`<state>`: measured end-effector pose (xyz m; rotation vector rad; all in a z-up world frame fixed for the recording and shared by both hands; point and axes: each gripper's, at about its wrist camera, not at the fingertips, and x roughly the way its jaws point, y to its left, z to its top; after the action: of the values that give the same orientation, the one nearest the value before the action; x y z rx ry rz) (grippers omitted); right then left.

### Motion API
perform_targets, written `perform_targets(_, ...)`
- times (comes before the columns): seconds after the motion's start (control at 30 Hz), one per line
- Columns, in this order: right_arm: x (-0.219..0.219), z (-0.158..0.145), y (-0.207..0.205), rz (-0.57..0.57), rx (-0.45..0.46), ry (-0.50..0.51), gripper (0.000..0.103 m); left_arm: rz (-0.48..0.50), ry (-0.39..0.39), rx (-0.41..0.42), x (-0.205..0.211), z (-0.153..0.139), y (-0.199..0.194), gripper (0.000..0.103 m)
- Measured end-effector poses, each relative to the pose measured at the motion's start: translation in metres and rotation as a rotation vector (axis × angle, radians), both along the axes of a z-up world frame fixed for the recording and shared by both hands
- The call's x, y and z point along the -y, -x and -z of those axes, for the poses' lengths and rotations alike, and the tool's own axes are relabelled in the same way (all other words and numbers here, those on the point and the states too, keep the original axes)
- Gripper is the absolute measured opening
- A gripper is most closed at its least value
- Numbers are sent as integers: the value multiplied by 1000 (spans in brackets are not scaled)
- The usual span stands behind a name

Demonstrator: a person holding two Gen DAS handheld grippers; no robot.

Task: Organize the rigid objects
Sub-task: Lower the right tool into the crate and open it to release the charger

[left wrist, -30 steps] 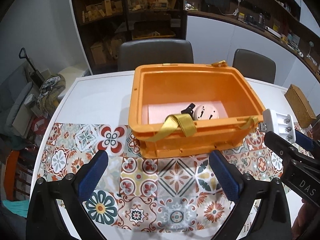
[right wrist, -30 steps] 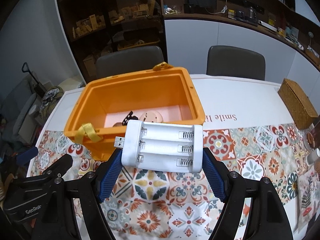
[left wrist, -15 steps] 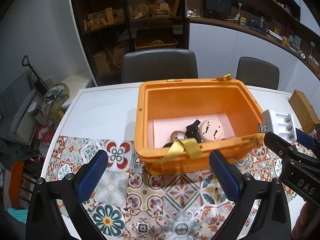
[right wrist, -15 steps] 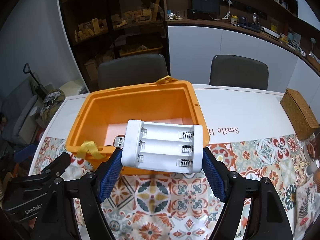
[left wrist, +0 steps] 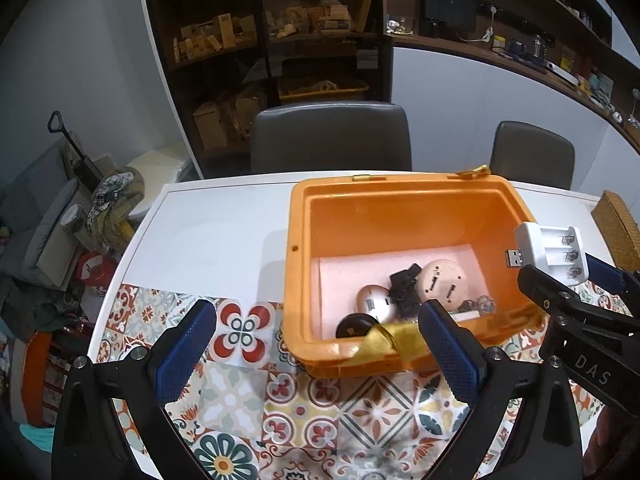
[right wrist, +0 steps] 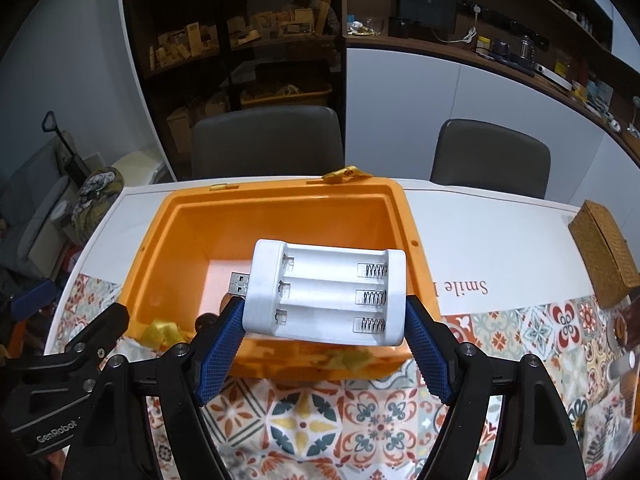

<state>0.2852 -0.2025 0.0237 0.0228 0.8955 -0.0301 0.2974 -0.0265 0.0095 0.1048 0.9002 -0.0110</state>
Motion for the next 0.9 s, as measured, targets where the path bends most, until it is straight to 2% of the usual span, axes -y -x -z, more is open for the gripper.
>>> perform_targets(0.4,-5,16,-28,-9,-42,-9,77,-14,-20,-16,-3,7,-15,103)
perform_targets(0.47,-3,18,-30,12,-48,-17,81,-17,-14,-19,-4,7,-15,103)
perform_targets(0.7,4,13,-16,42,-47,-21,83,-16,-7,-14,-6,3,-6,103)
perform_targets(0.9,9,1,12,59,-30,-10,83,5,6,0,-4,-6,14,103)
